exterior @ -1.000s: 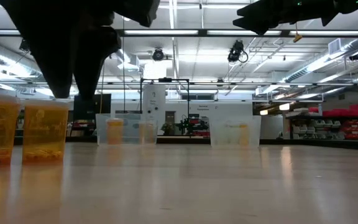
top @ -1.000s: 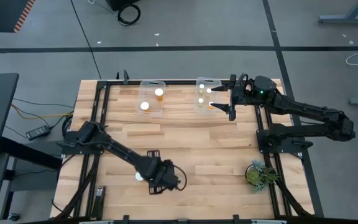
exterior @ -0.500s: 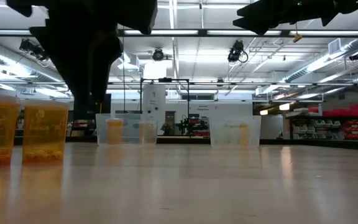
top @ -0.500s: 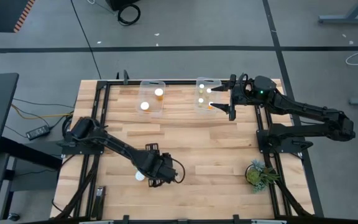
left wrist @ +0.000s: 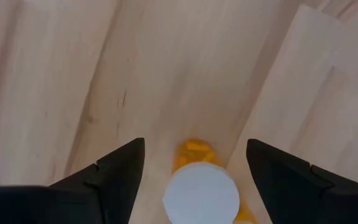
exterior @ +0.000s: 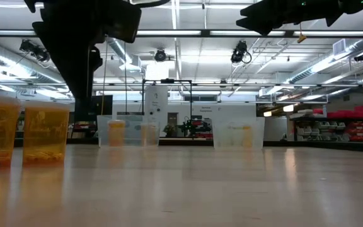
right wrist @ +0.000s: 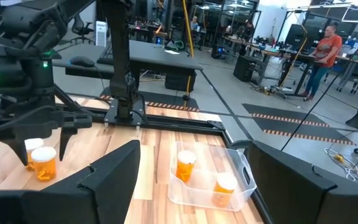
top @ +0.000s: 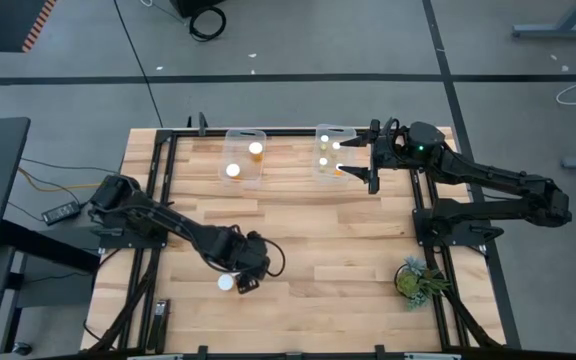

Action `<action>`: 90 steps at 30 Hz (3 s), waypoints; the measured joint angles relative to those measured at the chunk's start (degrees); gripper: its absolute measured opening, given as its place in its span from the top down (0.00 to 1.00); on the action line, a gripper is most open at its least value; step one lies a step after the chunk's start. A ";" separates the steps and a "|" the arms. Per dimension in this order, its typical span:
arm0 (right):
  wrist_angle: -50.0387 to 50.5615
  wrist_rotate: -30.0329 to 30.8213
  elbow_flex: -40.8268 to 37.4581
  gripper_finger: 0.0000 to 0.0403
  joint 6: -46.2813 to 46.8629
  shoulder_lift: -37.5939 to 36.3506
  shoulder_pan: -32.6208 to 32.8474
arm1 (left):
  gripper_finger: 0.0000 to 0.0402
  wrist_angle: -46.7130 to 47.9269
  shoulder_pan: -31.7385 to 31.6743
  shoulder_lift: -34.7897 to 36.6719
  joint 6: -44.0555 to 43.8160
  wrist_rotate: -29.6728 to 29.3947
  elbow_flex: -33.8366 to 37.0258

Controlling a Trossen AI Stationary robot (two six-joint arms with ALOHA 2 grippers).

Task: Pick and place medicine bottles into bin by pill shape (circle, oval)
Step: Put the top big orange pill bottle into the left transparent bin

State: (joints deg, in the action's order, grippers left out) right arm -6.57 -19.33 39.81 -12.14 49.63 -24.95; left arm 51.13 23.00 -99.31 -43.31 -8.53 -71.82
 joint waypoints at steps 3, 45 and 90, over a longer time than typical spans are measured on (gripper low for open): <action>0.02 0.00 0.00 0.24 0.04 -0.02 0.00 | 0.28 -0.02 0.00 0.00 -0.98 0.95 0.37; 0.02 0.00 0.00 0.24 0.13 0.00 0.00 | 0.28 4.18 -0.35 -2.80 -2.37 9.78 1.06; 0.02 0.01 0.00 0.24 -0.01 0.00 0.00 | 0.45 16.79 -27.93 -2.71 29.50 5.10 -20.05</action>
State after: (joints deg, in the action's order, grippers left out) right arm -6.55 -19.32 39.81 -12.15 49.63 -24.95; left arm 67.92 -4.93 -102.02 -13.80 -3.42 -91.88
